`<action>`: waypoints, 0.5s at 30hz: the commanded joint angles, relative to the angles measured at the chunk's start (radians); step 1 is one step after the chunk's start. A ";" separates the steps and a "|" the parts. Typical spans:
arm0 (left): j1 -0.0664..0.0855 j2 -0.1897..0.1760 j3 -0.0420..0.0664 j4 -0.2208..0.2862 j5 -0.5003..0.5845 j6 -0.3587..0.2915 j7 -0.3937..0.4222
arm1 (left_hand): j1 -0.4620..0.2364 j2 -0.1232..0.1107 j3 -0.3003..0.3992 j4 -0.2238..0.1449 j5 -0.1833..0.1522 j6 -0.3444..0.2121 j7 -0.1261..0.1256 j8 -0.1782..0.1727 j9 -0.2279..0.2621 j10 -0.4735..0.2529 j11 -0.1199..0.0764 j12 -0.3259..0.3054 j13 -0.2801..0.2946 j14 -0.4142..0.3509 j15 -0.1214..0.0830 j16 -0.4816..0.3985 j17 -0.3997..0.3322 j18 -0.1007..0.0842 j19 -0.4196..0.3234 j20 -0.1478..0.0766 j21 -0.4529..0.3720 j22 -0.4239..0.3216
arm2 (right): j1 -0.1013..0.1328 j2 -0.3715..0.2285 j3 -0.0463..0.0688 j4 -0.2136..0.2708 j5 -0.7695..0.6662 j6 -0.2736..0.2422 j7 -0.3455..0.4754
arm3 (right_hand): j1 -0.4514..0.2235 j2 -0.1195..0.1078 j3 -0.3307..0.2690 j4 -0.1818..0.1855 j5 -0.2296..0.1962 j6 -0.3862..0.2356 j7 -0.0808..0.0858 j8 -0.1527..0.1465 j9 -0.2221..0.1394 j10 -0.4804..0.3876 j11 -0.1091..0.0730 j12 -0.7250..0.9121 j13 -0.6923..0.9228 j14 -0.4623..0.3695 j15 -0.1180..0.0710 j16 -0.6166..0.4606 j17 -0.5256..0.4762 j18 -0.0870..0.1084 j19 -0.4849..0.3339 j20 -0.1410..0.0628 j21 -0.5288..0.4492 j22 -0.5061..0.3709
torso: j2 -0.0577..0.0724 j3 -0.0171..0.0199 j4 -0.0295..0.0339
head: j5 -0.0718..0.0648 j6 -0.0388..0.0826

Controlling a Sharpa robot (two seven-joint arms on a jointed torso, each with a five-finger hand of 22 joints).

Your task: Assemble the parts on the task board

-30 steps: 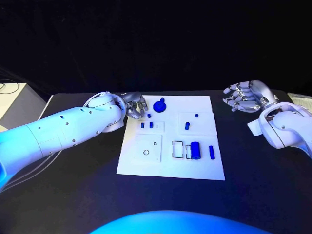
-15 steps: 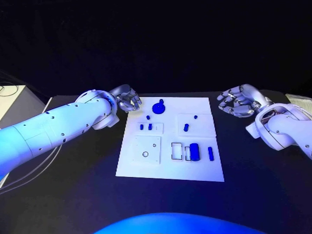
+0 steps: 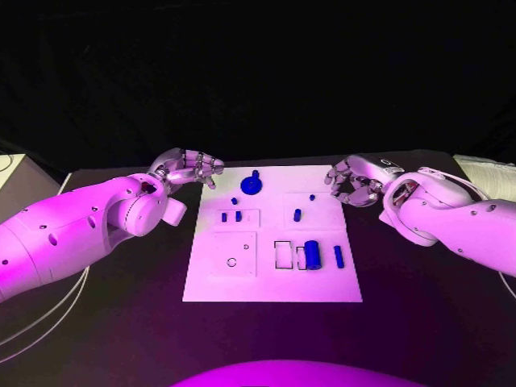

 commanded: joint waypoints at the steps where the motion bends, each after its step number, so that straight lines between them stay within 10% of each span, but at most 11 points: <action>1: -0.014 -0.010 0.003 0.032 0.162 0.048 0.124 | 0.022 -0.005 0.005 0.018 -0.003 0.012 -0.005 -0.003 0.000 0.048 0.001 -0.087 -0.040 0.028 0.003 -0.136 -0.047 0.004 0.015 0.010 -0.085 -0.059 | -0.003 0.028 -0.003 -0.007 -0.149 0.050 -0.077 | -0.002 -0.008 0.002 0.003 -0.003 0.010 -0.001 -0.003 -0.002 -0.002 0.005 -0.005 -0.003 0.024 0.003 0.007 0.005 -0.011 0.008 0.001 0.011 0.006 | 0.000 0.0001 -0.0013 | -0.005 0.005; 5: -0.026 -0.017 0.004 0.059 0.173 0.059 0.142 | 0.038 -0.007 0.020 0.024 -0.006 0.037 -0.005 -0.020 0.000 0.118 0.001 -0.213 -0.054 0.082 0.008 -0.332 -0.088 0.002 0.025 0.017 -0.168 -0.113 | -0.009 0.063 -0.005 -0.019 -0.190 0.047 -0.112 | 0.002 -0.005 0.011 0.002 -0.013 0.014 0.001 -0.003 -0.006 0.002 0.006 -0.012 -0.010 0.029 0.004 0.017 0.014 -0.013 0.013 0.001 0.024 0.017 | 0.002 -0.0008 0.0004 | -0.009 0.008; 6: -0.028 -0.017 0.004 0.063 0.174 0.059 0.144 | 0.040 -0.007 0.020 0.023 -0.005 0.038 -0.006 -0.022 0.000 0.123 0.000 -0.220 -0.054 0.086 0.007 -0.341 -0.089 0.002 0.027 0.017 -0.172 -0.115 | -0.009 0.068 -0.005 -0.022 -0.195 0.046 -0.118 | 0.009 0.000 0.028 0.000 -0.075 0.016 0.001 -0.004 -0.010 0.005 0.006 -0.019 -0.016 0.032 0.004 0.025 0.021 -0.014 0.016 0.001 0.033 0.023 | 0.002 -0.0009 0.0005 | -0.009 0.009; 15: -0.038 -0.025 0.006 0.090 0.178 0.054 0.163 | 0.044 -0.004 0.018 0.022 -0.004 0.042 -0.004 -0.033 -0.001 0.153 -0.001 -0.266 -0.054 0.117 0.006 -0.402 -0.085 0.002 0.039 0.016 -0.191 -0.126 | -0.014 0.128 -0.008 -0.079 -0.254 0.033 -0.183 | -0.003 -0.009 0.049 0.007 -0.069 0.017 0.004 -0.007 -0.020 0.006 0.009 -0.032 -0.028 0.038 0.006 0.045 0.040 -0.019 0.025 0.003 0.061 0.045 | 0.004 -0.0020 0.0017 | -0.019 0.012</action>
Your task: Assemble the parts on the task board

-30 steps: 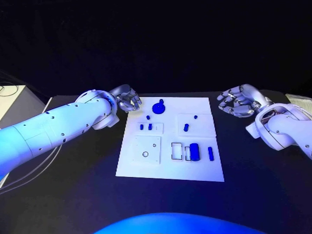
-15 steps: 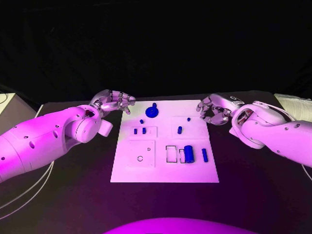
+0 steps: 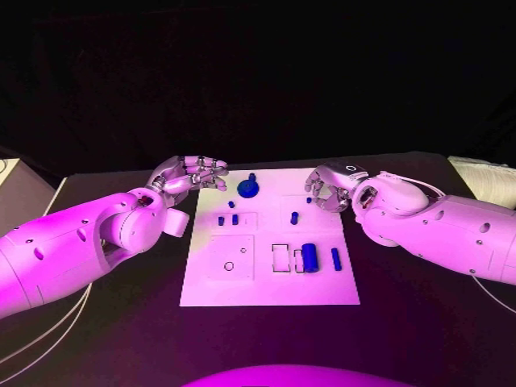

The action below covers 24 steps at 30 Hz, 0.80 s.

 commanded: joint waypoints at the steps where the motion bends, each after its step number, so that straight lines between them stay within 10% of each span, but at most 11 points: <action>1: -0.002 -0.003 0.002 0.009 0.032 0.018 0.048 | 0.008 -0.002 0.003 -0.004 -0.004 0.004 0.001 -0.006 -0.001 0.009 0.000 -0.008 0.000 0.009 -0.001 -0.009 0.003 0.002 0.007 0.002 -0.005 -0.002 | -0.001 0.016 -0.001 -0.021 -0.077 0.010 -0.066 | -0.005 -0.010 0.007 0.001 0.006 0.007 0.001 -0.003 -0.002 0.002 0.005 -0.007 -0.003 0.035 0.003 0.005 0.003 -0.016 0.008 -0.001 0.008 0.005 | 0.002 -0.0003 0.0010 | -0.005 0.001; 24: -0.003 -0.021 0.003 0.026 0.032 0.014 0.058 | 0.021 0.009 -0.002 -0.018 0.001 -0.008 0.025 -0.030 -0.008 -0.018 0.021 -0.056 0.002 -0.008 0.016 -0.062 0.020 -0.003 -0.003 0.008 -0.030 -0.009 | -0.031 0.049 -0.007 -0.035 -0.063 0.092 -0.059 | -0.023 -0.017 0.016 0.007 -0.014 0.041 -0.014 0.014 -0.012 -0.031 0.003 -0.022 -0.027 0.038 0.004 0.023 0.015 -0.012 0.002 0.000 0.000 0.007 | 0.001 -0.0004 0.0020 | 0.000 -0.015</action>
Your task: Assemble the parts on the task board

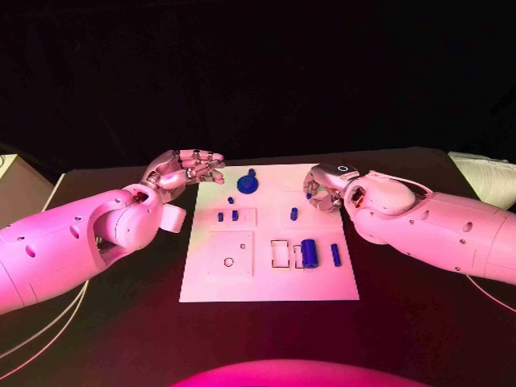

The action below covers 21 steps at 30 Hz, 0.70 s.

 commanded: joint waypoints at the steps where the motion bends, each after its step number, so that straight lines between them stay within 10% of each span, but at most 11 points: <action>1: 0.000 0.000 0.001 0.004 0.009 0.015 0.020 | 0.010 -0.002 0.000 -0.005 0.001 -0.001 0.005 -0.003 -0.001 -0.004 0.002 -0.006 0.001 -0.002 0.003 -0.005 0.001 -0.003 0.000 0.006 -0.005 0.000 | -0.013 0.007 -0.006 -0.002 -0.006 0.046 0.007 | -0.001 0.008 0.008 -0.002 -0.003 0.013 -0.002 0.007 -0.001 0.000 -0.002 0.003 -0.002 0.037 0.003 -0.002 -0.006 -0.012 -0.001 0.002 -0.008 -0.004 | -0.001 0.0004 0.0011 | 0.003 -0.001; 21: 0.000 -0.004 0.002 0.010 0.008 0.006 0.016 | 0.009 -0.001 -0.003 -0.006 0.000 -0.003 0.007 -0.005 -0.001 -0.007 0.004 -0.007 0.002 -0.004 0.005 -0.008 0.004 -0.003 -0.001 0.007 -0.006 0.000 | -0.044 0.042 -0.006 -0.029 -0.006 0.042 0.001 | 0.006 0.063 0.028 -0.018 -0.008 0.071 -0.021 0.041 0.007 0.049 -0.021 0.020 -0.004 0.047 -0.012 0.038 0.032 -0.025 0.020 -0.011 0.067 0.051 | 0.000 0.0011 0.0003 | 0.005 -0.007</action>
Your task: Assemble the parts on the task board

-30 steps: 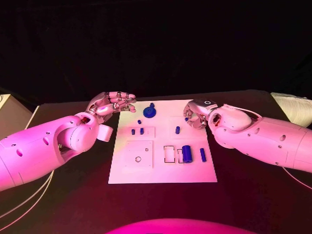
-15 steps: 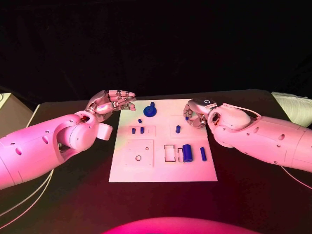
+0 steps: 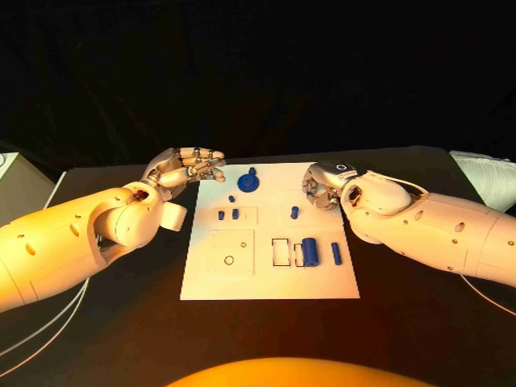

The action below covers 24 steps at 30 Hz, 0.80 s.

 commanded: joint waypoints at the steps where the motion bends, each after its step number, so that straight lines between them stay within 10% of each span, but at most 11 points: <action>1: 0.000 0.000 0.001 0.004 0.006 0.006 0.013 | 0.009 -0.001 -0.003 -0.006 0.000 -0.003 0.007 -0.005 -0.002 -0.007 0.004 -0.003 0.002 -0.004 0.005 -0.006 0.002 -0.003 -0.002 0.007 -0.005 0.000 | -0.027 0.012 -0.015 0.003 0.001 0.078 0.009 | 0.007 0.013 0.003 -0.010 -0.003 0.009 0.001 0.006 0.002 0.008 -0.003 0.005 -0.003 0.045 -0.009 0.011 0.011 -0.011 0.011 0.000 0.018 0.013 | 0.000 0.0004 -0.0001 | 0.001 -0.002; 24: 0.000 0.000 0.001 0.004 -0.003 0.000 0.005 | 0.011 -0.002 -0.005 -0.010 0.000 -0.005 0.008 -0.007 -0.002 -0.011 0.006 -0.005 0.002 -0.007 0.007 -0.010 0.005 -0.004 -0.005 0.008 -0.008 -0.001 | -0.036 0.000 -0.015 0.021 -0.037 -0.084 -0.049 | 0.031 0.016 0.050 -0.085 0.034 0.049 -0.008 0.031 0.010 0.081 -0.019 0.013 0.003 0.041 -0.028 0.014 0.007 -0.031 0.039 -0.007 0.126 0.088 | -0.002 -0.0005 -0.0004 | 0.003 -0.005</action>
